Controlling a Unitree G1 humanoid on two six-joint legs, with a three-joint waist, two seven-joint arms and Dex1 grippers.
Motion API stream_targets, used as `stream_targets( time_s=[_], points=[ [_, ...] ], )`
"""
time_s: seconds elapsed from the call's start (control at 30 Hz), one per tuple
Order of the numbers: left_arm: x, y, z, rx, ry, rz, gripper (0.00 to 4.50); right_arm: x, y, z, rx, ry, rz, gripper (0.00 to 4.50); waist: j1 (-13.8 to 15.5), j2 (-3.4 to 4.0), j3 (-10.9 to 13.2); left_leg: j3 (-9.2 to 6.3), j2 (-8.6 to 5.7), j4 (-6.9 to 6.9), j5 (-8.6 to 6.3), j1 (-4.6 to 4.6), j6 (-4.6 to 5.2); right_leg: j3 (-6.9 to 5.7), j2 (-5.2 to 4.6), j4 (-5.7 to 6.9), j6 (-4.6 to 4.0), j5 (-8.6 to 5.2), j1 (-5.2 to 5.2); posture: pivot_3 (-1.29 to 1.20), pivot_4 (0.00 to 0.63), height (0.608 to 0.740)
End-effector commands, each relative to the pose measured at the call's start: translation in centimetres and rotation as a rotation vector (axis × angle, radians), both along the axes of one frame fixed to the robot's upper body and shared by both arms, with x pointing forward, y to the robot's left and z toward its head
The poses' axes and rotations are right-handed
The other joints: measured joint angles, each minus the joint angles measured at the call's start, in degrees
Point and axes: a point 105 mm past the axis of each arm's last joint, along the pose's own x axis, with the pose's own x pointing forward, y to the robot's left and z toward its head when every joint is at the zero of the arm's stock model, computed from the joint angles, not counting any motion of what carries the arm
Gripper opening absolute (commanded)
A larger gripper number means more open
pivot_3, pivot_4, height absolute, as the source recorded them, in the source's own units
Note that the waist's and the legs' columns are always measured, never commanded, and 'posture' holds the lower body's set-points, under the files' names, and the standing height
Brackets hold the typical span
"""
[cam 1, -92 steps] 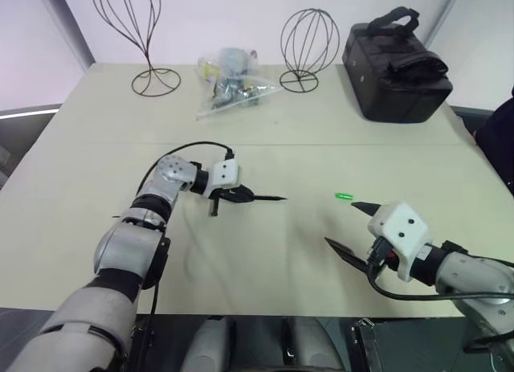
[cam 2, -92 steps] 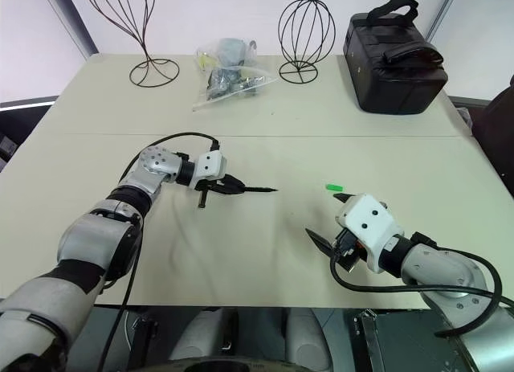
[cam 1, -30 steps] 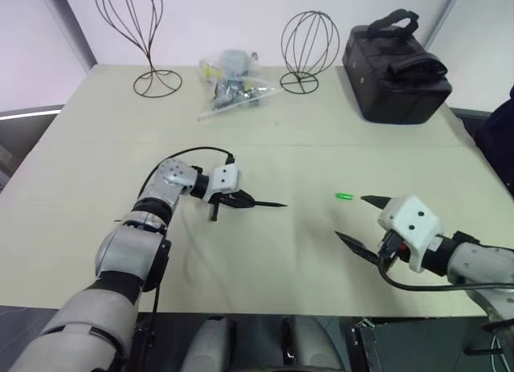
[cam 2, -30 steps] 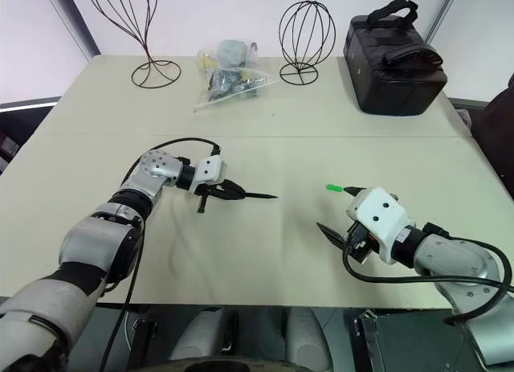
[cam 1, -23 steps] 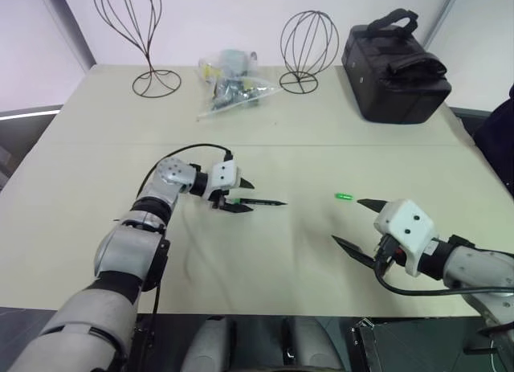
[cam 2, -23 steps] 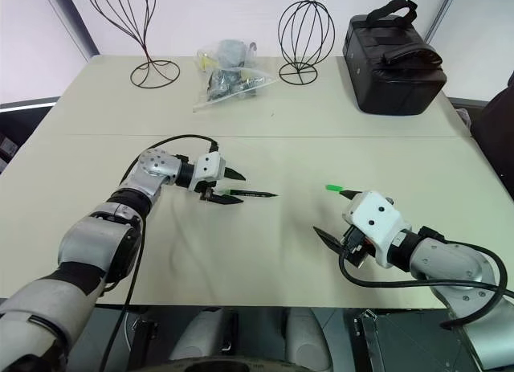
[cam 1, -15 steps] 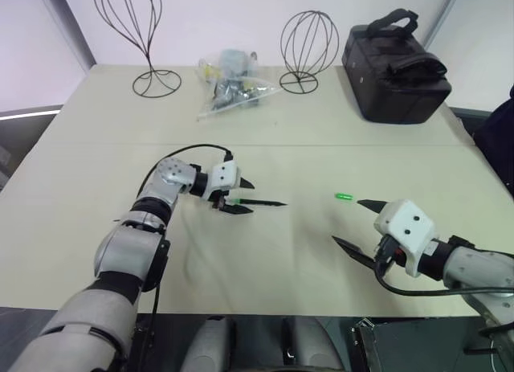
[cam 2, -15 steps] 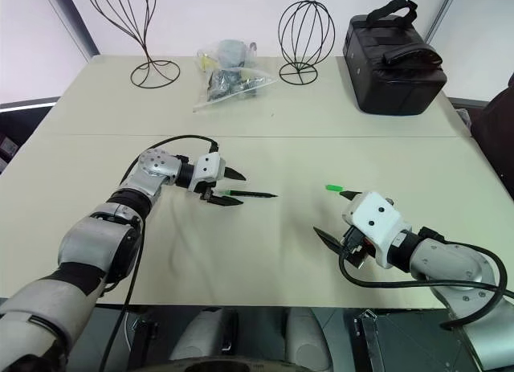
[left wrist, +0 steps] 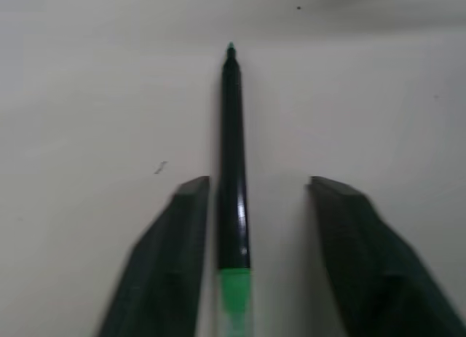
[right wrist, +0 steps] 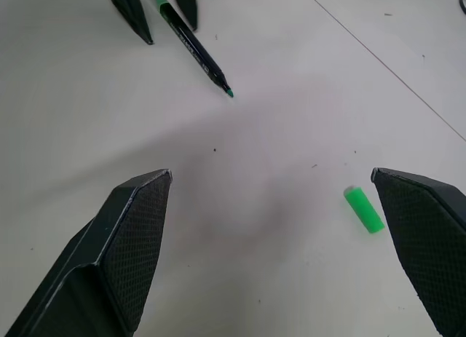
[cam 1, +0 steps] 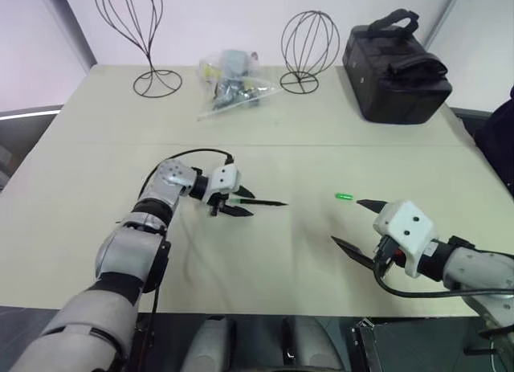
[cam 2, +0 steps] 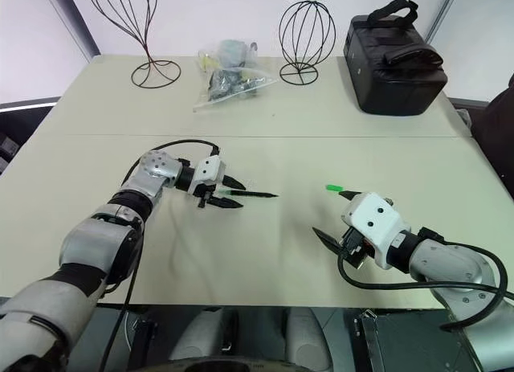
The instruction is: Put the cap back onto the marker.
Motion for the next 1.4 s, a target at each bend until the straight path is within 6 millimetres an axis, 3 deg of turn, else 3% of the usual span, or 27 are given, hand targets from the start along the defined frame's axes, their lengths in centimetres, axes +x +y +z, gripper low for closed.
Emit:
stream_targets(
  time_s=[0.03,0.07,0.43,0.6,0.9,1.07,1.4],
  points=[
    [-0.1,0.4,-0.7,0.019,0.019,0.02,0.49,-0.2,0.5,0.9,-0.008,-0.048,0.016,4.5,0.0,0.0,0.0,0.0,0.0,0.0,0.0,0.08,0.0,0.0,0.0,0.0,0.0,0.0,0.07,0.0,0.15,0.74],
    [-0.1,0.4,-0.7,0.02,0.019,0.022,0.01,-0.3,0.5,1.0,-0.008,-0.048,0.016,4.5,0.0,0.0,0.0,0.0,0.0,0.0,0.0,0.15,0.0,0.0,-0.01,0.0,0.0,0.0,0.15,0.0,0.15,0.74],
    [0.0,0.5,-0.8,0.034,0.004,0.024,0.01,-0.2,0.6,1.1,-0.008,-0.052,0.016,4.5,0.0,0.0,0.0,0.0,0.01,-0.01,0.0,0.26,0.0,0.01,0.0,0.0,0.0,0.0,0.23,0.0,0.15,0.74],
    [0.7,0.2,0.6,0.003,-0.183,0.012,0.01,0.8,-1.1,0.9,-0.034,-0.039,0.012,4.5,0.0,-0.01,0.0,0.0,0.02,-0.01,0.0,0.26,0.0,0.02,-0.01,0.0,0.0,0.0,0.23,0.0,0.15,0.74],
    [1.0,0.5,2.9,-0.121,-0.446,0.036,0.01,4.2,-3.5,2.2,0.121,0.021,0.034,4.5,-0.1,-0.13,0.1,0.06,0.1,-0.11,0.0,0.2,0.0,0.1,-0.02,-0.03,0.0,0.0,0.07,0.0,0.15,0.74],
    [0.0,1.3,2.6,-0.148,-0.464,0.004,0.01,6.1,-4.4,0.8,0.151,0.079,0.047,4.5,-0.2,-0.13,0.1,0.08,0.09,-0.11,0.0,0.15,0.0,0.11,-0.05,-0.05,0.0,0.0,0.03,0.0,0.15,0.74],
    [-0.4,2.2,3.4,-0.177,-0.493,-0.002,0.01,7.9,-5.0,-1.5,0.146,0.136,0.077,4.5,-0.1,-0.12,0.1,0.08,0.09,-0.08,0.0,-0.06,0.0,0.1,-0.06,-0.03,0.0,0.0,-0.15,0.0,0.15,0.74]
  ],
)
